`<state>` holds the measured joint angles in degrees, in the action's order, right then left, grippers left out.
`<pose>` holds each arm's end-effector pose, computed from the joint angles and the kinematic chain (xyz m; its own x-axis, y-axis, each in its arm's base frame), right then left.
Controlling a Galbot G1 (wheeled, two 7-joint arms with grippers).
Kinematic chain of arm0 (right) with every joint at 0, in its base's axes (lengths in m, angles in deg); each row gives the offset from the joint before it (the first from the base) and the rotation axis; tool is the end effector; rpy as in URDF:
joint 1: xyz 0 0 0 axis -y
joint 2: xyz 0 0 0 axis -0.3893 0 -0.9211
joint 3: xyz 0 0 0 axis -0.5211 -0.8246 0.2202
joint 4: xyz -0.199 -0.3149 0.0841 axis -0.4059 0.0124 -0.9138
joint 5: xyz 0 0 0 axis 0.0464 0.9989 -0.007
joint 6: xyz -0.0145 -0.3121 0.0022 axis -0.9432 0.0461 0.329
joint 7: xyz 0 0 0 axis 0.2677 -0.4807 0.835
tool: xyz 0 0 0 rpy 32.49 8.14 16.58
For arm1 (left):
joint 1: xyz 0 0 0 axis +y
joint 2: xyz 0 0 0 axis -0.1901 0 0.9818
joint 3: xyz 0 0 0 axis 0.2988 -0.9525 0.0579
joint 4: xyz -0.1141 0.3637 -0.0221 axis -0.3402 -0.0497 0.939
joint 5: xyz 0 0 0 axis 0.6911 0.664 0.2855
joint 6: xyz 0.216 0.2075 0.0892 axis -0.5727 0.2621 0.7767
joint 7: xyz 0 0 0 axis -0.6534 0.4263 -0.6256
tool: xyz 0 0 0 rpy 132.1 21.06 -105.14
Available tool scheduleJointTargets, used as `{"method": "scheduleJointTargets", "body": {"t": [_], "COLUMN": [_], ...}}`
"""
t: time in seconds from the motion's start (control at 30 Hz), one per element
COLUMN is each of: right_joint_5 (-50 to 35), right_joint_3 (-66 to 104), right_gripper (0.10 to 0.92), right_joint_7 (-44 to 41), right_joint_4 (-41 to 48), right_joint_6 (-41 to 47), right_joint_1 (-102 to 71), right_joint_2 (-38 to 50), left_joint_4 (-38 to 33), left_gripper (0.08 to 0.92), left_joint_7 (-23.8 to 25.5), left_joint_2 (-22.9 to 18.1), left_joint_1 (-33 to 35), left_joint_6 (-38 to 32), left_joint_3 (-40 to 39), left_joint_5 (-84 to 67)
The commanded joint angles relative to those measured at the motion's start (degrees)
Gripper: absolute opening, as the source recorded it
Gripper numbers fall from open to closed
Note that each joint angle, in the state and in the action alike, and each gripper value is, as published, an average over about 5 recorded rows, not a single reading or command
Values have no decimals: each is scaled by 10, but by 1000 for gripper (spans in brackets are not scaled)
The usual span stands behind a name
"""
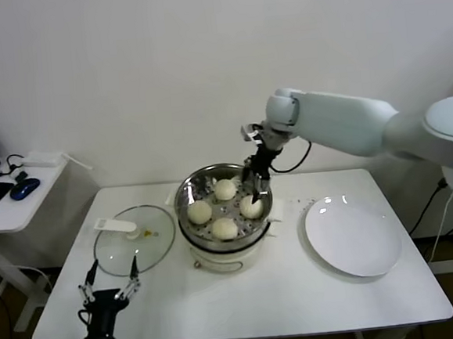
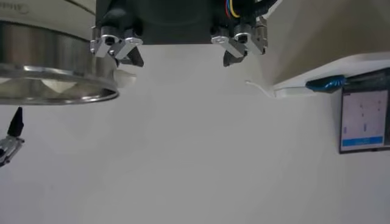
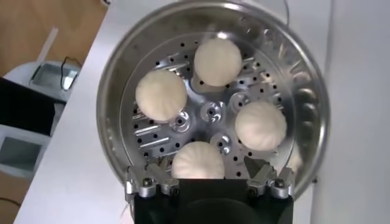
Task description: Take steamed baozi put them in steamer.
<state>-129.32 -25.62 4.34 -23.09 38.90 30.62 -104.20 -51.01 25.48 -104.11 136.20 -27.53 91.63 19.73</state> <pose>0.6157 0.0197 -0.0334 -0.0249 -0.3454 0.9381 -0.9772 -0.1893 -0.0956 0.0868 0.0683 -0.3514 -0.9973 -0.0736 0.0082 -0.0727 0.9940 0.0815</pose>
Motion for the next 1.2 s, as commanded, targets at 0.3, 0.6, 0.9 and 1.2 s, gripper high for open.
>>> {"method": "scheduleJointTargets", "body": {"t": [0.3, 0.6, 0.9, 1.2], "right_joint_5": [6, 85, 195, 256], "right_joint_3": [368, 718, 1018, 1170], "right_gripper": [823, 823, 823, 823], "right_joint_7": [278, 427, 526, 524], "right_joint_4": [-267, -369, -457, -520], "right_joint_6": [-26, -85, -122, -185], "right_joint_1": [-255, -596, -924, -1110], "right_joint_2": [352, 398, 257, 65], "left_joint_4": [-8, -13, -25, -24], "left_gripper": [823, 823, 823, 823], "left_joint_7": [0, 3, 0, -5], "left_joint_2": [-3, -11, -25, -24], "left_joint_1": [3, 6, 10, 8], "left_joint_6": [3, -10, -4, -2], "left_joint_3": [-1, -8, -19, -15], "left_joint_5": [11, 14, 22, 25]}}
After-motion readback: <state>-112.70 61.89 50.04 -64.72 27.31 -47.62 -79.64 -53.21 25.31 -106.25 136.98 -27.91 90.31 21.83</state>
